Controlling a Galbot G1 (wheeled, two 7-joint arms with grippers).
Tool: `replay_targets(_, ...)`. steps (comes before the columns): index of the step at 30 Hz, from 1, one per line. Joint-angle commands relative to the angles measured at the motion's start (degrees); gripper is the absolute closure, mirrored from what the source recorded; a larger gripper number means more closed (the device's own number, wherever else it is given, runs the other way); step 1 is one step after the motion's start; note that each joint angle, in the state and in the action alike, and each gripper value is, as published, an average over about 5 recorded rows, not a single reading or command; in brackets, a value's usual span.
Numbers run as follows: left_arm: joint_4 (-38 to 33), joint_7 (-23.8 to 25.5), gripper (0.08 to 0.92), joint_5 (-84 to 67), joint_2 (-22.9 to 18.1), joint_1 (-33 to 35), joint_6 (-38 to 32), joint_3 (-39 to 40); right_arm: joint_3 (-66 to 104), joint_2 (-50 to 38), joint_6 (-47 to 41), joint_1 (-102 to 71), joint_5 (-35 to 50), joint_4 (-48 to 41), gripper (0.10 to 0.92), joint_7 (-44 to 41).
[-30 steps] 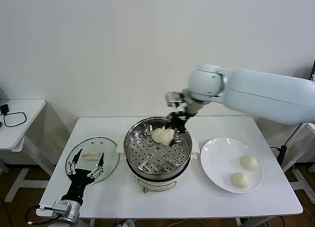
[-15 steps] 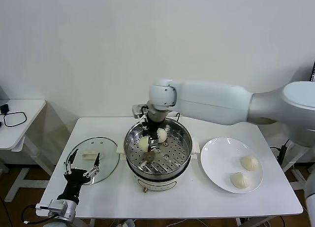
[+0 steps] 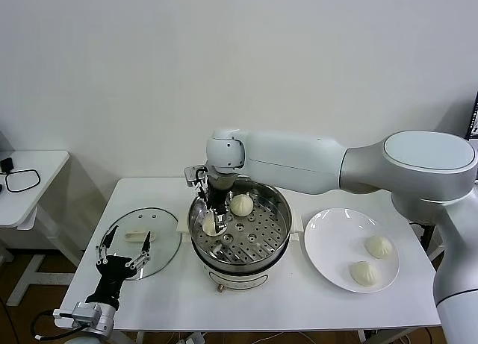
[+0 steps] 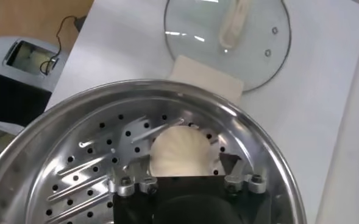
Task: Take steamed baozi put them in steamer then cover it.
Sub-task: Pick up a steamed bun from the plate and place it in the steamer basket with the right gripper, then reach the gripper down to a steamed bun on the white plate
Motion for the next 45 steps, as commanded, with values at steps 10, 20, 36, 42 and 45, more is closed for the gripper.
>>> replay_targets(10,-1.7,-0.4,0.177,0.2,0.0,0.5,0.2,1.5,0.5,-28.0,3.8,14.9,1.6,17.0,0.203,-7.7)
replay_targets(20,-2.9,-0.7,0.177,1.0,-0.3,1.3,0.0,3.1,2.5,-52.1,16.0,6.1,-15.5,22.9,0.203,-15.1)
replay_targets(36,-3.1,-1.2,0.177,1.9,-0.8,1.5,-0.1,4.8,31.8,-54.4,22.6,-34.1,-36.3,15.1,0.203,-17.4)
replay_targets(42,-2.9,-1.2,0.177,1.9,-0.7,1.4,-0.2,4.8,37.8,-53.2,23.4,-39.9,-38.8,13.0,0.203,-16.4)
replay_targets(45,-2.9,-1.2,0.177,1.9,-0.7,1.4,-0.2,4.8,39.5,-53.1,23.4,-42.0,-39.2,12.6,0.203,-16.1)
